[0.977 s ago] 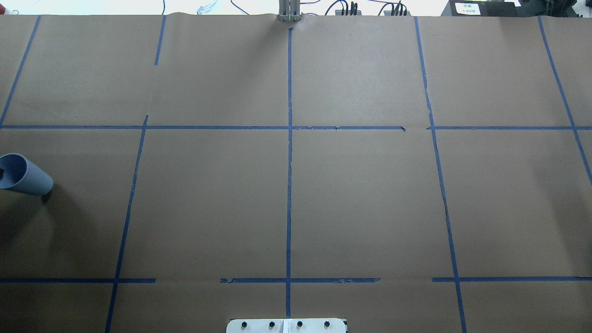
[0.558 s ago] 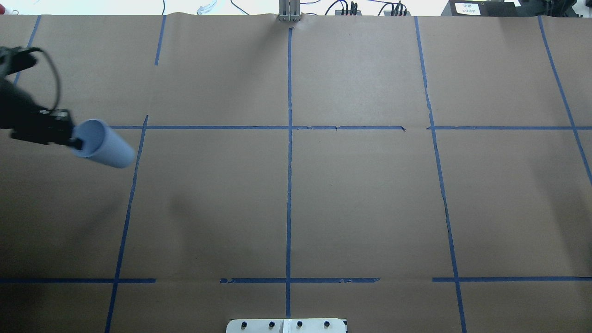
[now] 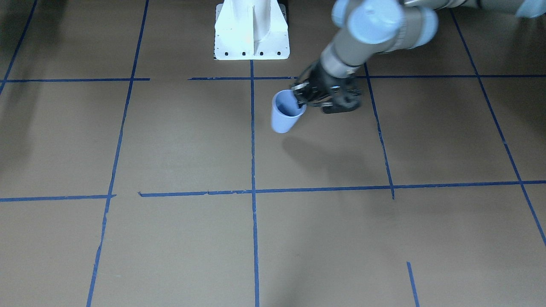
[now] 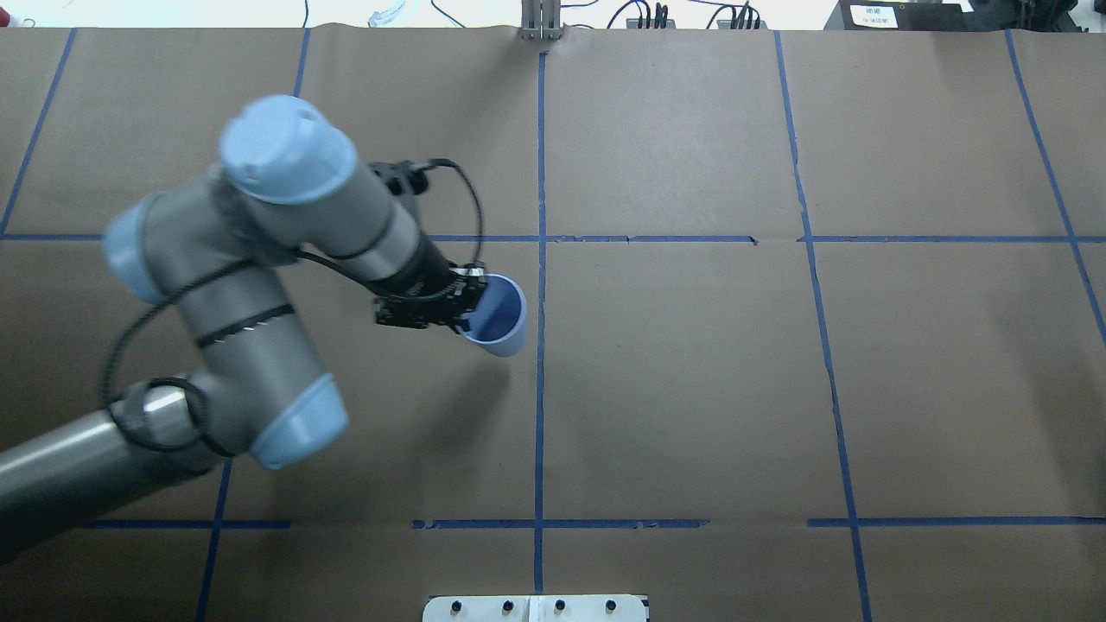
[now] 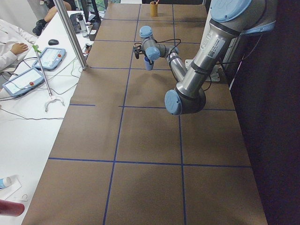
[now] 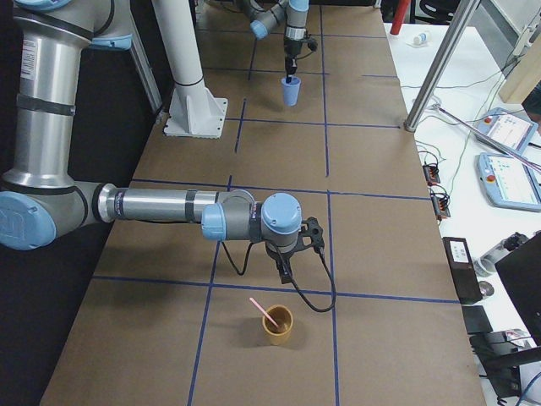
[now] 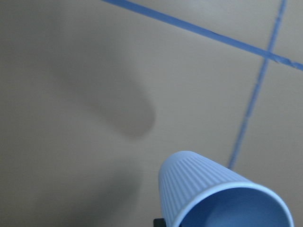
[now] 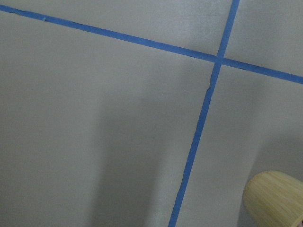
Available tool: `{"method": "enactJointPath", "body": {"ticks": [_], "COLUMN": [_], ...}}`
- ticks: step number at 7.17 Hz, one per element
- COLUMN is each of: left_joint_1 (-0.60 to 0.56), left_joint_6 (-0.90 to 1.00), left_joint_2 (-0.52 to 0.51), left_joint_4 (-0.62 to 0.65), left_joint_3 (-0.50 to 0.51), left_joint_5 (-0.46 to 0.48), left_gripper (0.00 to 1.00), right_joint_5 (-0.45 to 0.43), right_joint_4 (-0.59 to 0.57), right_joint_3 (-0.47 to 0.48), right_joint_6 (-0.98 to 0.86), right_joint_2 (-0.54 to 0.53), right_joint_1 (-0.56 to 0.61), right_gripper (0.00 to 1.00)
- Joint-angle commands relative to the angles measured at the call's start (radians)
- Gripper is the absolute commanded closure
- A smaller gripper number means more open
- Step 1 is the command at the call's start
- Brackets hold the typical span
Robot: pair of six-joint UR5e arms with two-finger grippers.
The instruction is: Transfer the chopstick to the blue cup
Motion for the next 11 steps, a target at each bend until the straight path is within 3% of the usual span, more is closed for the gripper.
{"method": "enactJointPath", "body": {"ticks": [1, 3, 5, 6, 7, 8, 9, 11], "left_joint_1": [0.026, 0.028, 0.029, 0.031, 0.031, 0.029, 0.020, -0.023], "left_joint_6": [-0.009, -0.009, -0.007, -0.007, -0.009, -0.007, -0.010, -0.012], "left_joint_2": [-0.092, -0.126, -0.123, -0.121, -0.120, -0.114, -0.108, 0.005], "left_joint_4": [0.003, 0.001, 0.001, 0.000, 0.000, -0.002, -0.002, 0.004], "left_joint_3": [0.115, 0.169, 0.169, 0.168, 0.169, 0.165, 0.118, -0.084], "left_joint_5": [0.042, 0.042, 0.042, 0.042, 0.042, 0.042, 0.042, 0.042], "left_gripper": [1.00, 1.00, 0.93, 0.81, 0.42, 0.18, 0.00, 0.00], "right_joint_5": [0.002, 0.002, 0.002, 0.002, 0.002, 0.000, 0.000, -0.047], "right_joint_4": [0.002, 0.002, 0.002, 0.002, 0.002, 0.002, 0.002, 0.004], "right_joint_3": [0.000, 0.002, 0.003, 0.003, 0.003, 0.003, 0.008, 0.075], "right_joint_6": [0.001, 0.001, 0.002, 0.002, 0.003, 0.003, 0.003, 0.186], "right_joint_2": [-0.001, -0.003, -0.003, -0.003, -0.004, -0.004, -0.006, -0.033], "right_joint_1": [0.001, 0.001, 0.001, 0.001, 0.001, 0.001, 0.001, 0.003], "right_gripper": [0.01, 0.01, 0.01, 0.01, 0.01, 0.01, 0.01, 0.06]}}
